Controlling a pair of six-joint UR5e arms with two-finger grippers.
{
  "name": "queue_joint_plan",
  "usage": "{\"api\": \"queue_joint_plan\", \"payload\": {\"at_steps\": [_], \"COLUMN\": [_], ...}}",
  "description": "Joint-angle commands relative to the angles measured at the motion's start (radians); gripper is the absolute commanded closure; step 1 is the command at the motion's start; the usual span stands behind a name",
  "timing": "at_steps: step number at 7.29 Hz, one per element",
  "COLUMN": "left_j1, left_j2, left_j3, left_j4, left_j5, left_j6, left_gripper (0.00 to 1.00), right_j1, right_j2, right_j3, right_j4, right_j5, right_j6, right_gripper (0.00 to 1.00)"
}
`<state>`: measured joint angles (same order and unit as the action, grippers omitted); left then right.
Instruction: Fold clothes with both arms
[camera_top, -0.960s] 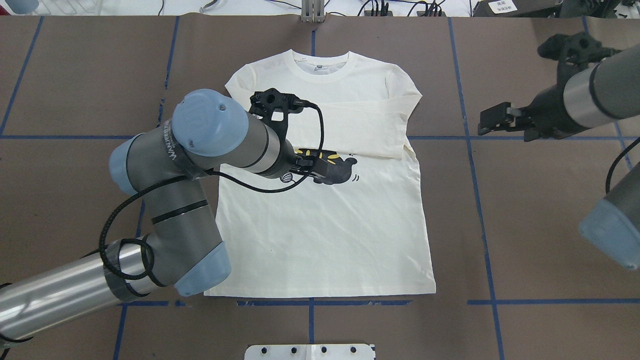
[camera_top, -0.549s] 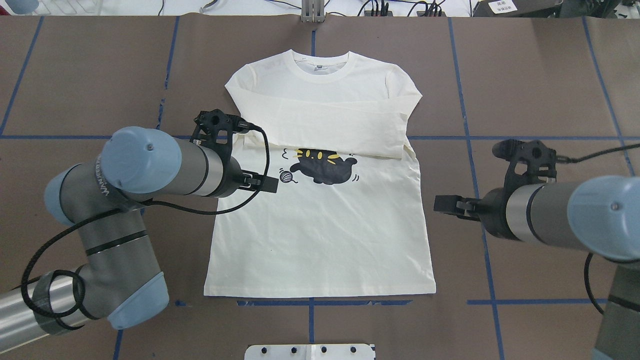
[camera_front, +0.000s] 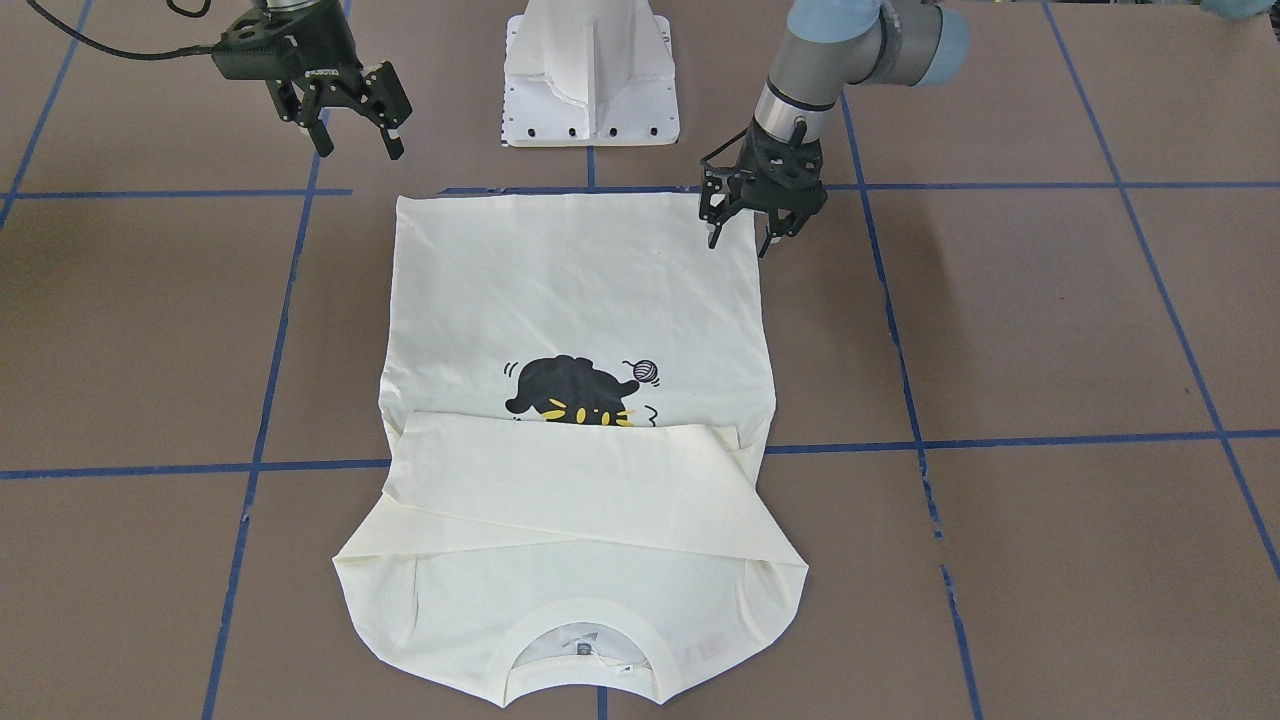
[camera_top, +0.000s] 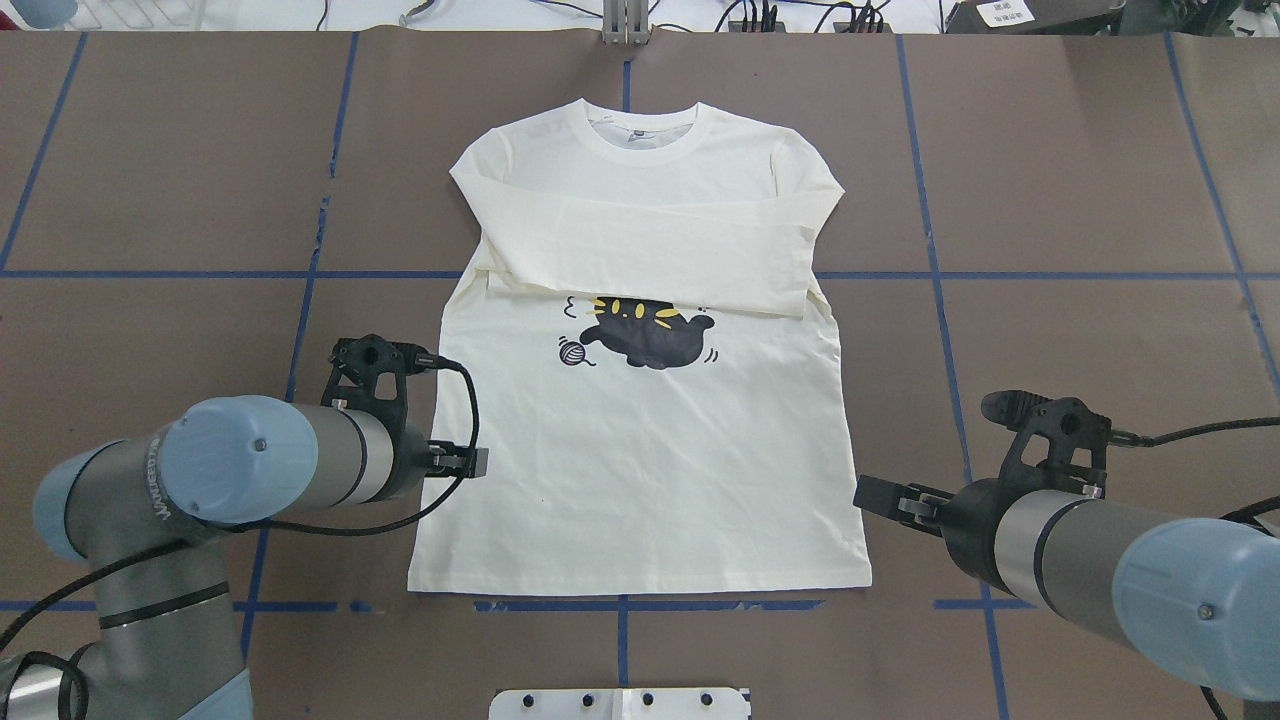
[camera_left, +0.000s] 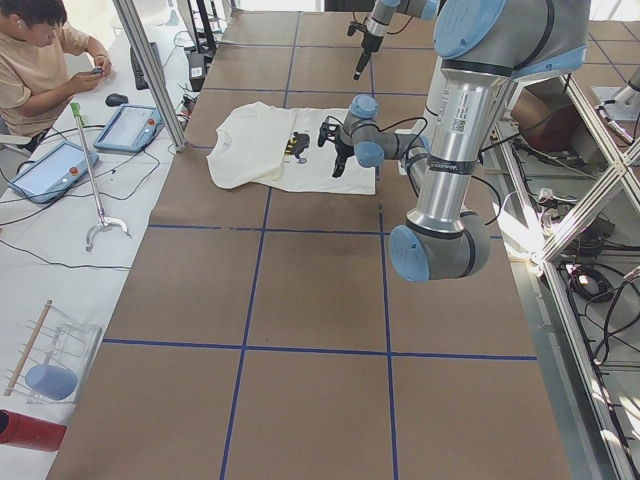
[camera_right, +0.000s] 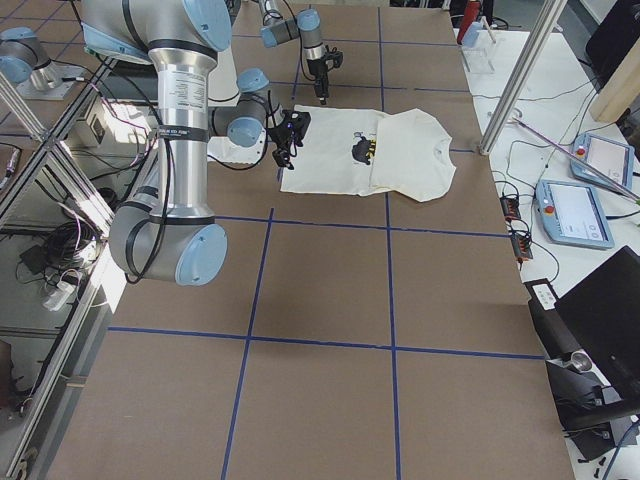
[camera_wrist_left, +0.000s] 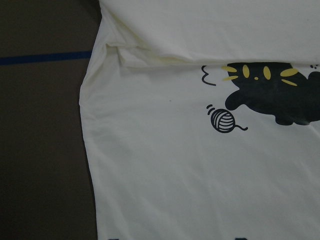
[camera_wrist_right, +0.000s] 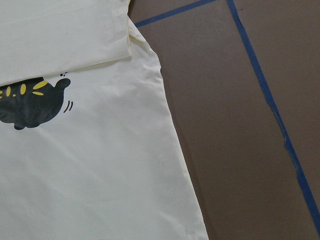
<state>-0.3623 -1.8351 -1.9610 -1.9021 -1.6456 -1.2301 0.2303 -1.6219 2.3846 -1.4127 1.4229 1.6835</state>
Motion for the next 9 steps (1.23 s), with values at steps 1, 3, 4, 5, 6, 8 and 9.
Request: {"api": "queue_joint_plan", "payload": {"at_steps": [1,3,4,5,6,8,9], "left_j1": [0.049,0.081,0.095,0.123,0.135,0.154,0.17], "left_j2": [0.046,0.065,0.071,0.083,0.103,0.12,0.114], "left_j3": [-0.006,-0.01,-0.016,-0.028,-0.048,-0.056,-0.056], "left_j4": [0.005,0.008,0.008,0.009,0.011,0.015,0.043], "left_j5": [0.003,0.001,0.0,0.001,0.001,0.003,0.003], "left_j6": [-0.02,-0.022,-0.054,-0.083,-0.086,-0.109,-0.135], "left_gripper": [0.33,0.37,0.4,0.41,0.41,0.42,0.45], "right_j1": [-0.003,-0.003,-0.003,-0.003,-0.003,-0.003,-0.003], "right_j2": [0.0,-0.001,-0.001,-0.001,-0.003,-0.003,-0.003], "right_j3": [0.001,0.001,0.001,0.001,0.001,-0.001,-0.002], "right_j4": [0.0,0.0,0.0,0.0,0.0,-0.002,-0.002], "right_j5": [-0.005,-0.006,-0.009,-0.012,-0.013,-0.016,-0.016], "right_j6": [0.005,0.004,0.004,0.004,0.005,0.004,0.004], "right_gripper": [0.0,0.0,0.0,0.0,0.0,0.0,0.0]}}
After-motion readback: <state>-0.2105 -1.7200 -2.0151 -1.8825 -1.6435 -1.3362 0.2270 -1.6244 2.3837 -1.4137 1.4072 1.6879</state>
